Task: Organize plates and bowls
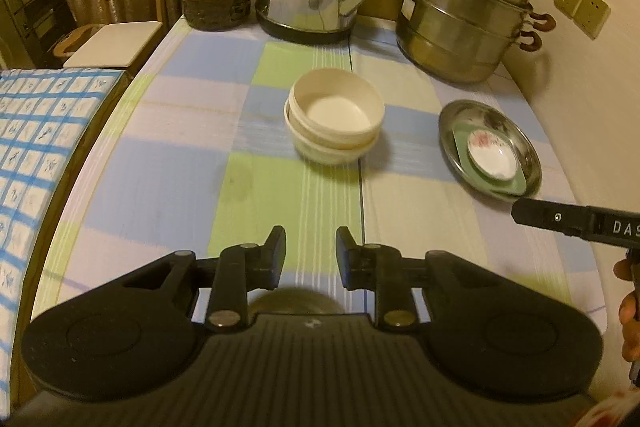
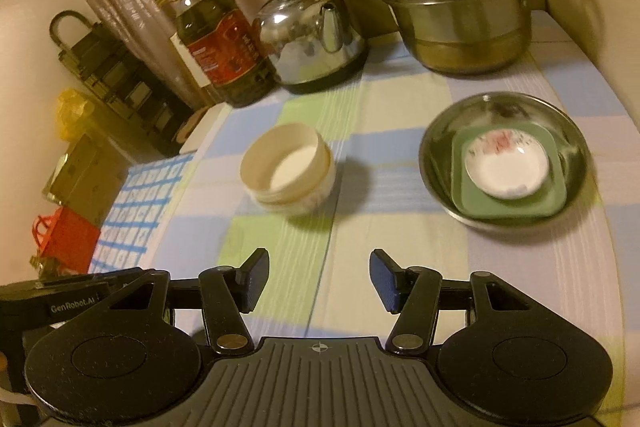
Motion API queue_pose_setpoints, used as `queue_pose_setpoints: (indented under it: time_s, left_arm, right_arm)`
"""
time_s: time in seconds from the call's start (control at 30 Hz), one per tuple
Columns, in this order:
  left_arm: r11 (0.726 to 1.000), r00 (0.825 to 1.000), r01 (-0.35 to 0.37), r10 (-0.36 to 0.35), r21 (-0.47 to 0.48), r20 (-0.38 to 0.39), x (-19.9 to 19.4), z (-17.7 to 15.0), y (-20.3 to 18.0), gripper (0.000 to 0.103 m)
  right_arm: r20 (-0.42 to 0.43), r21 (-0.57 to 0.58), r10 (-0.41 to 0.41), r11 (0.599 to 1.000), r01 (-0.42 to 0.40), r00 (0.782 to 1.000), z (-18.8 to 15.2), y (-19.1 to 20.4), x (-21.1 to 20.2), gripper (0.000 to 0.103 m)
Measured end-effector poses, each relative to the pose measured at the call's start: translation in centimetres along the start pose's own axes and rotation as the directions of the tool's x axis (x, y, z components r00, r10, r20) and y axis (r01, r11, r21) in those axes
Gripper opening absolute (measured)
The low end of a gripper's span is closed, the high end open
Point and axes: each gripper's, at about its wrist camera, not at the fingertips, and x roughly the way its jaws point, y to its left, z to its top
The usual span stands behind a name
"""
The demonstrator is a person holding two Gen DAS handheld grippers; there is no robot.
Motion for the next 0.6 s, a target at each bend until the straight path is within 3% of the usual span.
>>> queue_pose_setpoints:
  time_s: [0.6]
  left_arm:
    - [0.998,0.999,-0.053,0.053,-0.024,0.012,-6.5,-9.9,-3.1,0.024]
  right_arm:
    - [-0.050,-0.173,0.007,0.985,-0.016,0.999,-10.0,1.7,-5.8,0.056]
